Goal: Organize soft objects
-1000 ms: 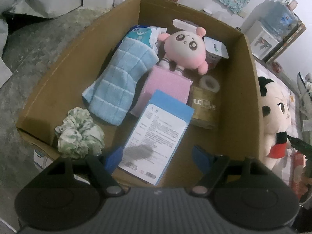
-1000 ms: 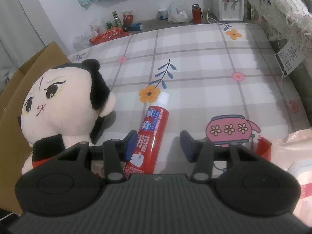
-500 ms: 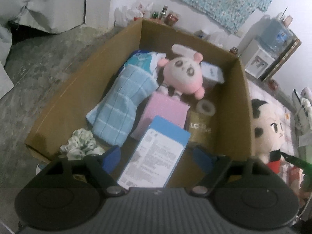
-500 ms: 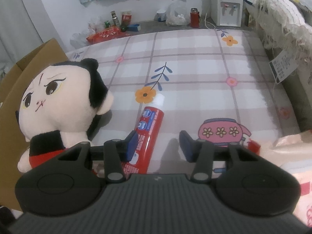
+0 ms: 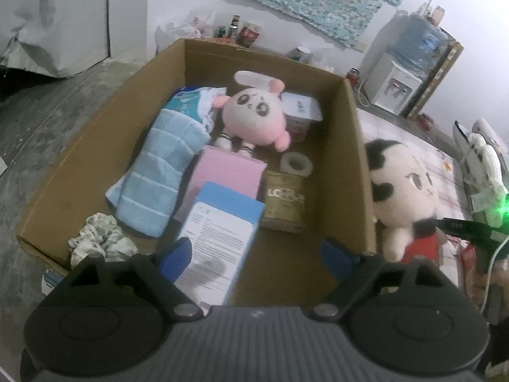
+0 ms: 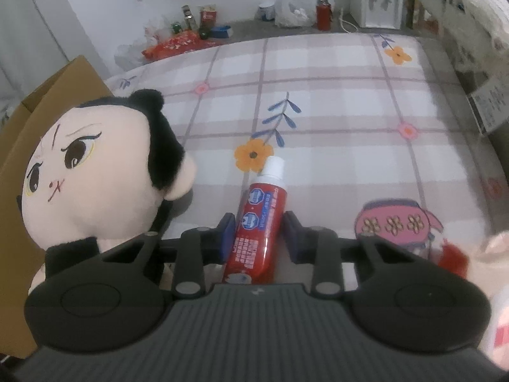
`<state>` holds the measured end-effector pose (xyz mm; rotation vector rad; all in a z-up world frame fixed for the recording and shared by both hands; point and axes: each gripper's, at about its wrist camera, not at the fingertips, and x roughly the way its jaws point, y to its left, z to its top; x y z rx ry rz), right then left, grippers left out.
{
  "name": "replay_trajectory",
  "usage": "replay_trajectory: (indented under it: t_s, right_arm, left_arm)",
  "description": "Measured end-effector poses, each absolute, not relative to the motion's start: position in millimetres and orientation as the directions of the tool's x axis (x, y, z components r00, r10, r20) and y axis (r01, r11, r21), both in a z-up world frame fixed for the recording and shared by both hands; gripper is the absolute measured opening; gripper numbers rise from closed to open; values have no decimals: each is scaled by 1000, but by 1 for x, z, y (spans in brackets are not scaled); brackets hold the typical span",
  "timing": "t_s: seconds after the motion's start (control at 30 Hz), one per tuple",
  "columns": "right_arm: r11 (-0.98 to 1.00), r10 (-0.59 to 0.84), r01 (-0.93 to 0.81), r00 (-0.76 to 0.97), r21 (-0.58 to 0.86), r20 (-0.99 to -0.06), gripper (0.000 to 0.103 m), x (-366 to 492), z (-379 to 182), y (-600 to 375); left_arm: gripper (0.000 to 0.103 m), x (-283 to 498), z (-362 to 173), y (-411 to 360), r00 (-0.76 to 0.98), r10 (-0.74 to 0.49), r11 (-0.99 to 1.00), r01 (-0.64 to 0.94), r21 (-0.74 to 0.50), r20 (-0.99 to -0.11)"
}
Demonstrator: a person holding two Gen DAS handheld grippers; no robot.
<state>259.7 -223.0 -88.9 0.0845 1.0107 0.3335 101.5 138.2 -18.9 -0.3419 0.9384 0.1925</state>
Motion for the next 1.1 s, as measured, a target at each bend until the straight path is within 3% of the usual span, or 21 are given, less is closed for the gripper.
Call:
replay_trajectory:
  t_s: [0.43,0.53,0.7,0.9,1.0,1.1]
  right_arm:
    - [951,309,-171,471,258,-826,31,146,-85,-266]
    - [945,328,-161,472,286,-818,30,125,-85,-274]
    - [924,379,-149,477,352,-793,30,114,-88,-291]
    - [920,390,-177,485,349,-783,30,112,-89,-292]
    - [913,406,-184,489,363,-772,30,112,-90,-295]
    - [905,423,-182,496,385,-758,30,109,-92,-300]
  left_arm:
    - [90,93,-10,56,585,-119,981,-56,-186,-802]
    - [101,94,-14,27,556,-182,981,43,-191,-811]
    - [103,96,-26,-13,556,-44,997,77,-1,-830]
    - [97,96,-28,-4,537,-9,998,51,22,-844]
    - [97,87,-18,-2,576,54,997,11,73,-816]
    - [97,76,3,-15,643,23,998,35,60,-765]
